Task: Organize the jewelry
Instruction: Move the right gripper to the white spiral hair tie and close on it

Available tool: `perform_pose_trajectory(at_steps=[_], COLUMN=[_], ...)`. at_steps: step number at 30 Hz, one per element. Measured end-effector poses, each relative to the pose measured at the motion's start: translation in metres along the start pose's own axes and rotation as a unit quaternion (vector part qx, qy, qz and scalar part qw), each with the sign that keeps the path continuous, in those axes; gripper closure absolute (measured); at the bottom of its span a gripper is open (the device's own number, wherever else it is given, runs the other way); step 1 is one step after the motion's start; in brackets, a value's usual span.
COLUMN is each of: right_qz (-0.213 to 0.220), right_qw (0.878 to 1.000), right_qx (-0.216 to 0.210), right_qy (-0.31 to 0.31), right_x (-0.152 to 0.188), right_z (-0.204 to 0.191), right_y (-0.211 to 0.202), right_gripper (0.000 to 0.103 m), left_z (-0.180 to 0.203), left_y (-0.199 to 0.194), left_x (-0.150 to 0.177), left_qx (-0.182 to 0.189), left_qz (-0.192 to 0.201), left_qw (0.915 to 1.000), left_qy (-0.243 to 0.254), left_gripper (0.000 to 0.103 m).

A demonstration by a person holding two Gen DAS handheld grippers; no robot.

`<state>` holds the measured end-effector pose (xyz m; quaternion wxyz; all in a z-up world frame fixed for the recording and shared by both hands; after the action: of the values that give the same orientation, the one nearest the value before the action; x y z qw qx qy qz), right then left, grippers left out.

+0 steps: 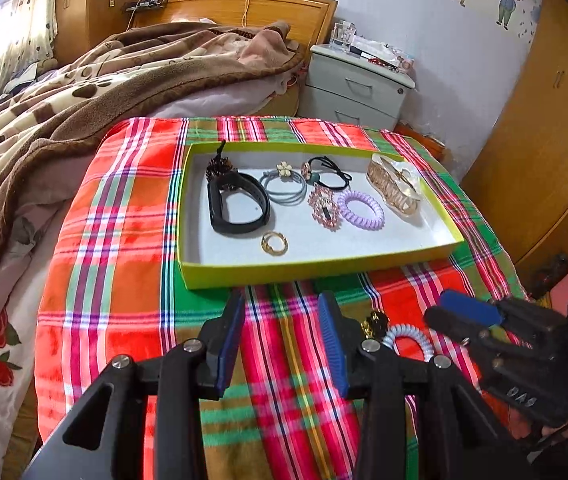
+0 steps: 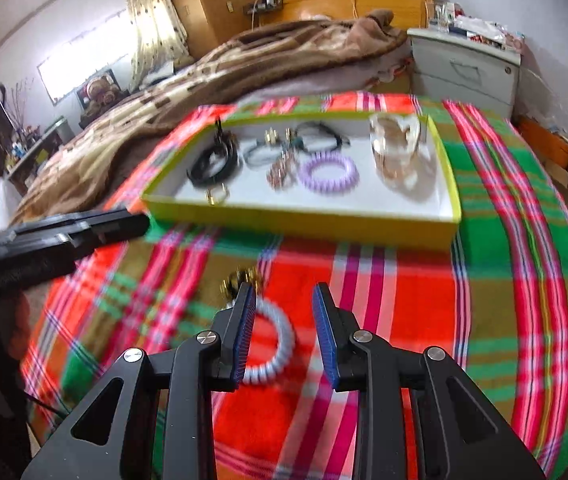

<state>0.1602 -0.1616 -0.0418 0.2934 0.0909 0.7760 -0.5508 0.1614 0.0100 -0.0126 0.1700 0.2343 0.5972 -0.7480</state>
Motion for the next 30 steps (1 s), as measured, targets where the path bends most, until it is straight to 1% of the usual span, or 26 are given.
perform_pose_trajectory(at_steps=[2, 6, 8, 10, 16, 17, 18, 21, 23, 27, 30], right_qz=[-0.007, -0.02, -0.026, -0.027, -0.024, -0.023, -0.021, -0.019, -0.017, -0.01, 0.002], right_qw=[1.0, 0.999, 0.999, 0.999, 0.999, 0.999, 0.998, 0.998, 0.999, 0.999, 0.999], right_qx=[0.001, 0.026, 0.023, 0.019, 0.035, 0.036, 0.039, 0.047, 0.044, 0.036, 0.035], right_qy=[-0.003, -0.025, -0.025, -0.025, -0.032, -0.033, -0.032, -0.026, -0.021, -0.009, 0.012], right_x=[0.006, 0.014, 0.016, 0.018, 0.022, 0.023, 0.023, 0.023, 0.025, 0.028, 0.029], right_z=[-0.001, -0.006, -0.007, -0.008, -0.011, -0.011, -0.011, -0.006, -0.004, 0.001, 0.01], right_y=[0.002, 0.007, 0.009, 0.009, 0.007, 0.007, 0.007, 0.006, 0.005, 0.001, -0.005], right_gripper=[0.073, 0.073, 0.073, 0.073, 0.073, 0.075, 0.081, 0.09, 0.092, 0.093, 0.093], left_z=[0.001, 0.003, 0.004, 0.004, 0.004, 0.005, 0.005, 0.008, 0.01, 0.015, 0.02], left_y=[-0.001, -0.002, -0.002, -0.003, -0.003, -0.003, -0.003, -0.003, -0.002, 0.0, 0.002], left_x=[0.004, 0.009, 0.011, 0.013, 0.017, 0.017, 0.017, 0.017, 0.017, 0.018, 0.019], left_qx=[0.003, 0.004, 0.005, 0.007, 0.006, 0.007, 0.007, 0.007, 0.006, 0.003, 0.006], left_qz=[-0.001, -0.006, -0.008, -0.009, -0.012, -0.012, -0.012, -0.013, -0.015, -0.018, -0.02], left_qw=[1.0, 1.0, 1.0, 0.9999, 0.9999, 0.9999, 0.9999, 0.9999, 0.9999, 0.9998, 0.9998], left_qy=[0.001, 0.002, 0.0, 0.0, -0.003, -0.003, -0.002, -0.001, 0.0, 0.004, 0.009], left_gripper=[0.063, 0.064, 0.063, 0.063, 0.063, 0.063, 0.063, 0.063, 0.063, 0.063, 0.064])
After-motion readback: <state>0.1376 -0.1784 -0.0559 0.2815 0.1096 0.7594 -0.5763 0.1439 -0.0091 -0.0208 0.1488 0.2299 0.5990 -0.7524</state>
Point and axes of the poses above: each gripper's, at about its wrist camera, not at the fingertips, and y roughly the way its jaws point, z to its right, x to its underside, the point moved 5 cm from there along y, roughly the way its jaws point, and after that the axes turned 4 degrees about -z, right-handed, at the moved point
